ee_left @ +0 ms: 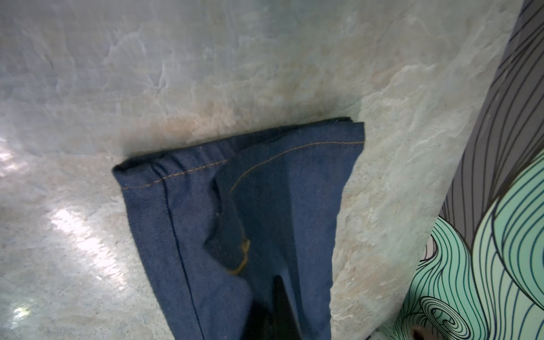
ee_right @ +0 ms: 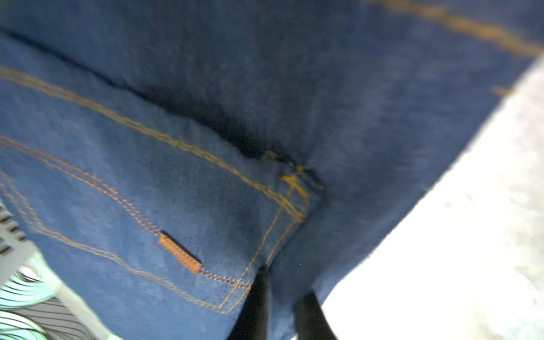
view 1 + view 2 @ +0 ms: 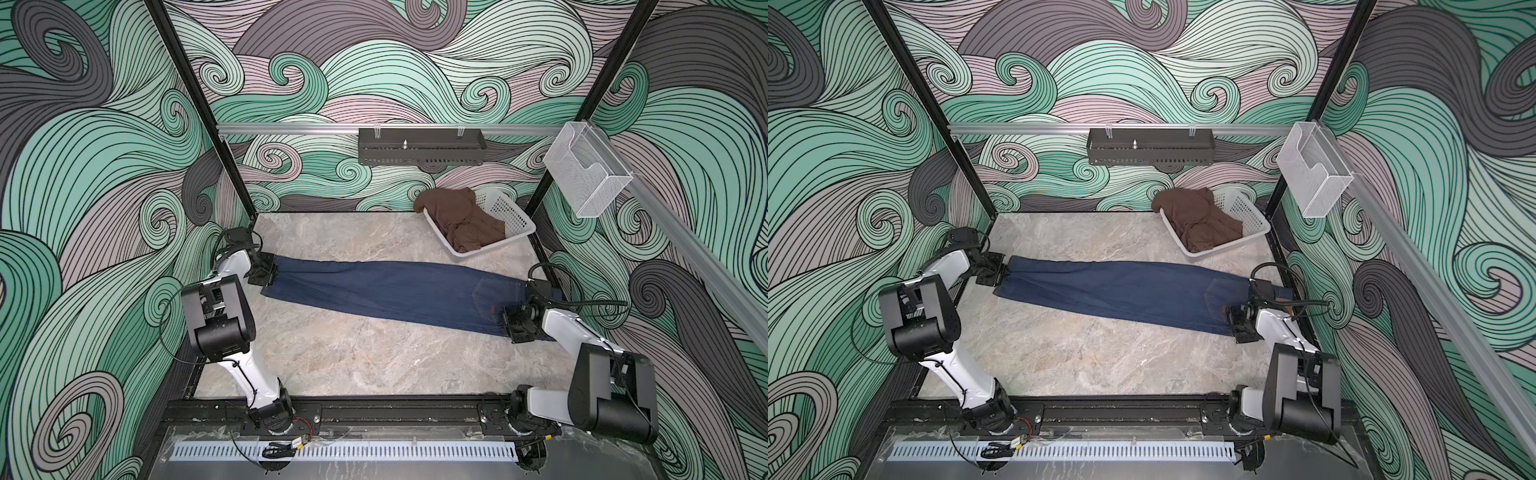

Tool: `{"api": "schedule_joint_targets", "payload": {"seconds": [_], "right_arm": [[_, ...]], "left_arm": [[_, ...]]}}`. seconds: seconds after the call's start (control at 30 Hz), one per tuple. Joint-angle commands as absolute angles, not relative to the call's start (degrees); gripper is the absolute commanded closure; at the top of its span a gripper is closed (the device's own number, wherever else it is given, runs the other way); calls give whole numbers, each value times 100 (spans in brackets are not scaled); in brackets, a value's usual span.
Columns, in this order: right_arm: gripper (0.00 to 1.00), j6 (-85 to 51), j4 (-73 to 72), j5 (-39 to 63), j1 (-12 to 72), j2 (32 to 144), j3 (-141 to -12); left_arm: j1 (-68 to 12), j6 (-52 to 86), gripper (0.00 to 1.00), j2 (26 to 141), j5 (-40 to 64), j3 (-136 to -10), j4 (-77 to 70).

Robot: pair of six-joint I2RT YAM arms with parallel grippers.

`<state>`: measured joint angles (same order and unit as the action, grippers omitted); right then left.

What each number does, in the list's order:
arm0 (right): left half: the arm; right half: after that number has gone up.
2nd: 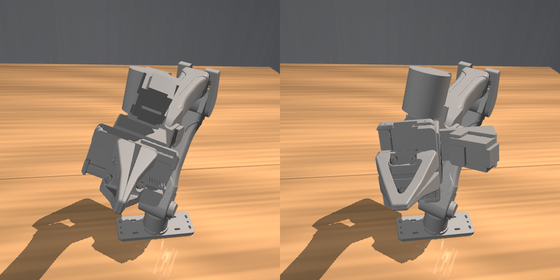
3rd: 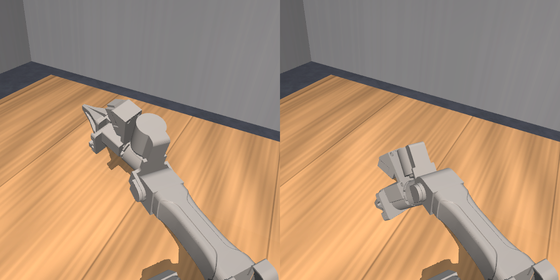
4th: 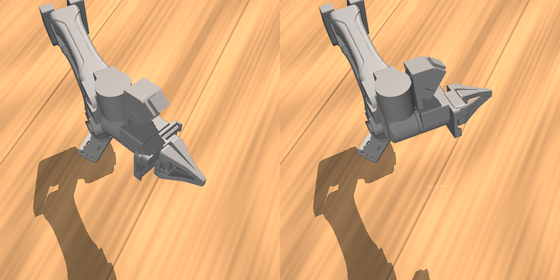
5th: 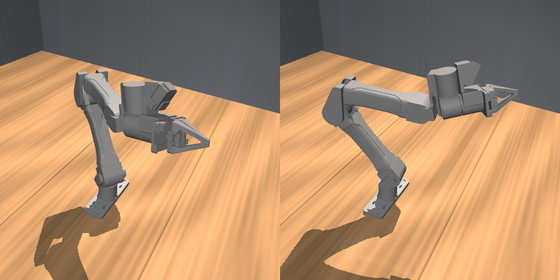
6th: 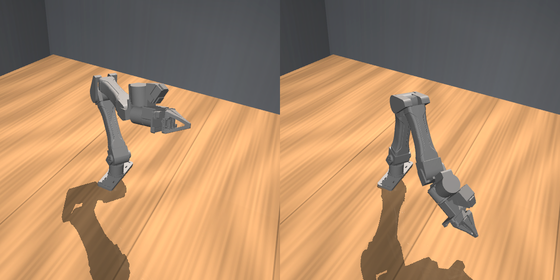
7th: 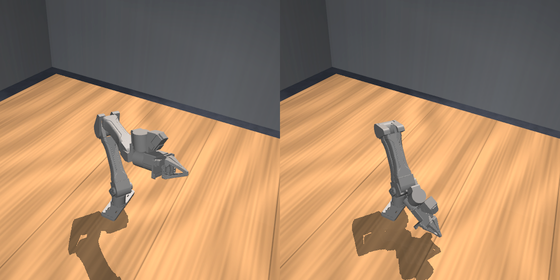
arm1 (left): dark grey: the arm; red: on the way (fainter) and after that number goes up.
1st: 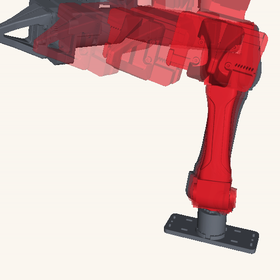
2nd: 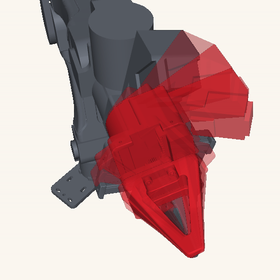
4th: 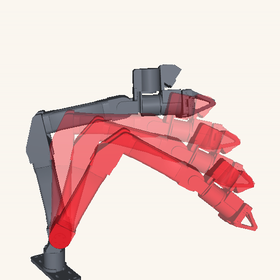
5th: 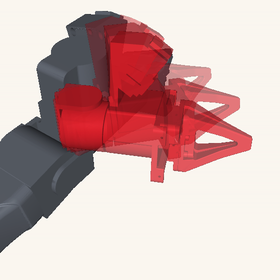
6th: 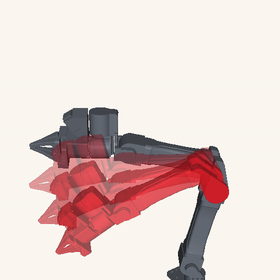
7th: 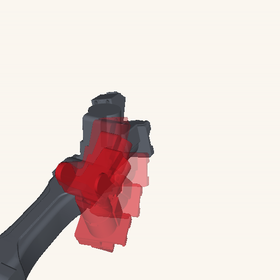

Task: Fold and stack the trousers
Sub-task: Smooth out the trousers at the center of the table.

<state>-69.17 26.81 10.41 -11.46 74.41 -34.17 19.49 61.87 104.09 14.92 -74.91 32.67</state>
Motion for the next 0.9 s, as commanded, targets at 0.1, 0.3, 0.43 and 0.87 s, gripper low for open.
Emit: {"api": "schedule_joint_targets", "payload": {"seconds": [0.1, 0.3, 0.43, 0.87], "right_arm": [[100, -6915, 3069, 957, -1217, 7010, -4178], [100, -6876, 3260, 1055, -1242, 6837, -4361], [100, -6776, 3222, 1053, -1240, 6729, -3899], [100, -6402, 3042, 919, -1344, 6765, -2970]], "left_arm": [[1933, 5938, 100, 10767, 1619, -8653, 3539], [1937, 5650, 100, 10817, 1706, -9155, 3693], [1997, 5590, 100, 10597, 1747, -8249, 3275], [2504, 5545, 100, 10422, 1776, -6638, 2704]]}}
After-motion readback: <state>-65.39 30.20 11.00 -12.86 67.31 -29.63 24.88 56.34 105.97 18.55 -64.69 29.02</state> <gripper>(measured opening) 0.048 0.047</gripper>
